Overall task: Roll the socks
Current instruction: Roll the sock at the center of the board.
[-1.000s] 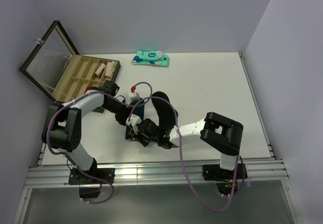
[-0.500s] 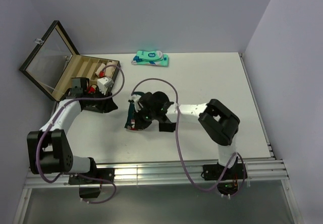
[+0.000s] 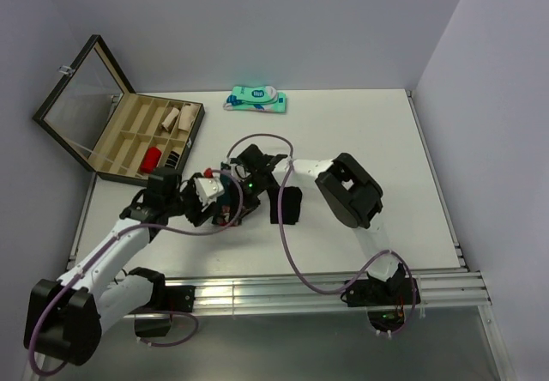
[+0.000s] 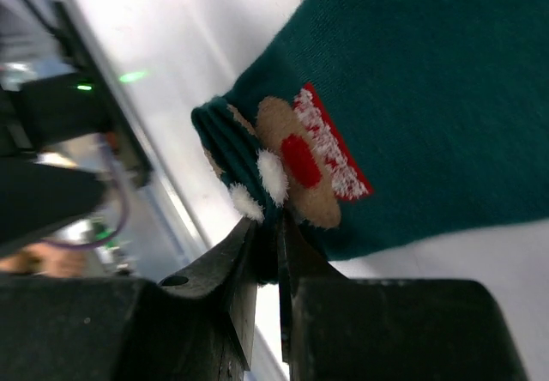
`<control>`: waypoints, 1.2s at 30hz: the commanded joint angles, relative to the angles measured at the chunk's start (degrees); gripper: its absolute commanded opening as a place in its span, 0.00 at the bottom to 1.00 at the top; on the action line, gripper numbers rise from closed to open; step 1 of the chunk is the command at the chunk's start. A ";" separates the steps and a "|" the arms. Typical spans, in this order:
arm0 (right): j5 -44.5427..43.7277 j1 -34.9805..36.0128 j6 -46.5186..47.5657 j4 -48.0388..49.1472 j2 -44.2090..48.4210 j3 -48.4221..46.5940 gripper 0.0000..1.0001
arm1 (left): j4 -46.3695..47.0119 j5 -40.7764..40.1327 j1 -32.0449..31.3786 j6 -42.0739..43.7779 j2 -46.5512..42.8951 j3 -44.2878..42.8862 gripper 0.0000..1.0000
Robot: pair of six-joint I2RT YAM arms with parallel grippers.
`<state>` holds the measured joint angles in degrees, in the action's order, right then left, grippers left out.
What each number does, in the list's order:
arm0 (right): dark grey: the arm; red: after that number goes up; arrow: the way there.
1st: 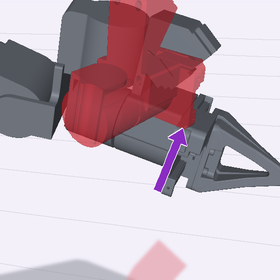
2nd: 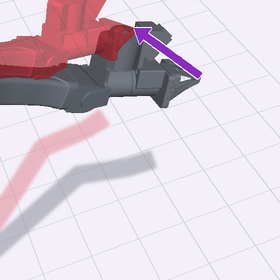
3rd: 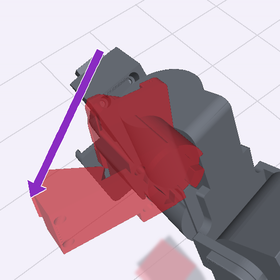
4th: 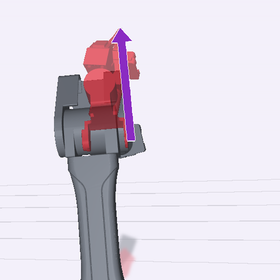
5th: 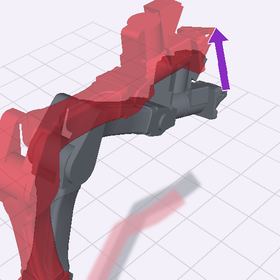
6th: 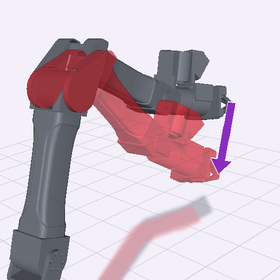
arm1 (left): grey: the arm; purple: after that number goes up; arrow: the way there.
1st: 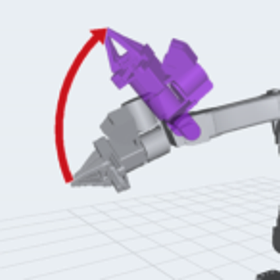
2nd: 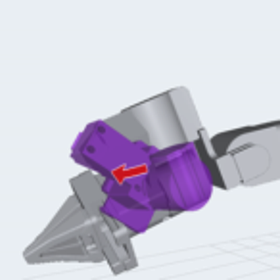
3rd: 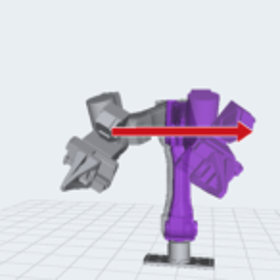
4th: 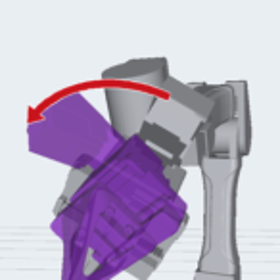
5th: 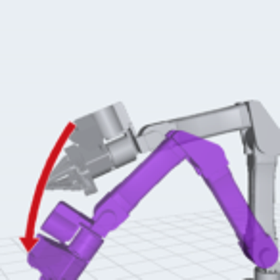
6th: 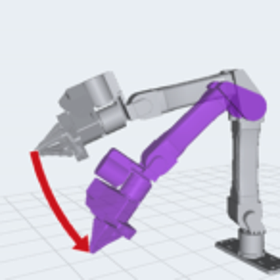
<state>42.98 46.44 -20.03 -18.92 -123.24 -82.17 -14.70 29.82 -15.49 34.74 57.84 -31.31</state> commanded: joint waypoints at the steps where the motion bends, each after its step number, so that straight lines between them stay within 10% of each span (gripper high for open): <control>1: 8.50 -2.40 -4.57 0.98 -1.12 -0.01 0.01 | 6.70 -5.65 -4.01 4.54 -3.96 3.44 0.67; 36: 14.76 -7.24 -7.48 -6.66 -8.60 -2.91 0.02 | 32.63 -23.23 -28.20 15.18 3.49 20.24 0.66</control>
<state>58.41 39.97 -27.62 -21.41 -130.45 -83.70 13.52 7.68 -43.24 48.21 59.33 -11.46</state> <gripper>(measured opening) 0.167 0.669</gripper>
